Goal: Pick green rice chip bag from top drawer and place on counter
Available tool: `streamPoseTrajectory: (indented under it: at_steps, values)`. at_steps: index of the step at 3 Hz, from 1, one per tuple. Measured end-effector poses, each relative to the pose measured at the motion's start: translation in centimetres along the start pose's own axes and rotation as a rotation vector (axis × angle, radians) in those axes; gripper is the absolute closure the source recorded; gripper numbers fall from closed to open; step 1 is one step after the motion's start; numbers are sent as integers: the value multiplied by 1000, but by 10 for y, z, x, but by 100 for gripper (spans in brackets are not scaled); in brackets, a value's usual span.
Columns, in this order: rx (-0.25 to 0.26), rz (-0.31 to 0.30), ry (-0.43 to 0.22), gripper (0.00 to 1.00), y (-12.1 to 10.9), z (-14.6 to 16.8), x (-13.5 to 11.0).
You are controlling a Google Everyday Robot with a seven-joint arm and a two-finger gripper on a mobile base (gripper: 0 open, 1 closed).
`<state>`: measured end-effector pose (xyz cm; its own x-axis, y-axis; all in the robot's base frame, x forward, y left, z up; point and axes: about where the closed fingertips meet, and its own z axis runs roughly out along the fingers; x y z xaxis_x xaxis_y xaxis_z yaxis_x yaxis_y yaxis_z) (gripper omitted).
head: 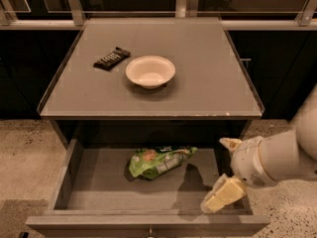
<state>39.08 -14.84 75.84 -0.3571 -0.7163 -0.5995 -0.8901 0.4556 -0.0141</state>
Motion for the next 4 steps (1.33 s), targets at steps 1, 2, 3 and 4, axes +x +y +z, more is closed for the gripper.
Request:
streamPoseTrajectory:
  at_steps: [1,2,3,4]
  values:
    - [62,-1,-30,0,-13,1,-11]
    - [90,39,-76,0,-9,11,3]
    - [105,76,-187,0,-11,34,-6]
    - [104,96,-264,0,-11,53,-16]
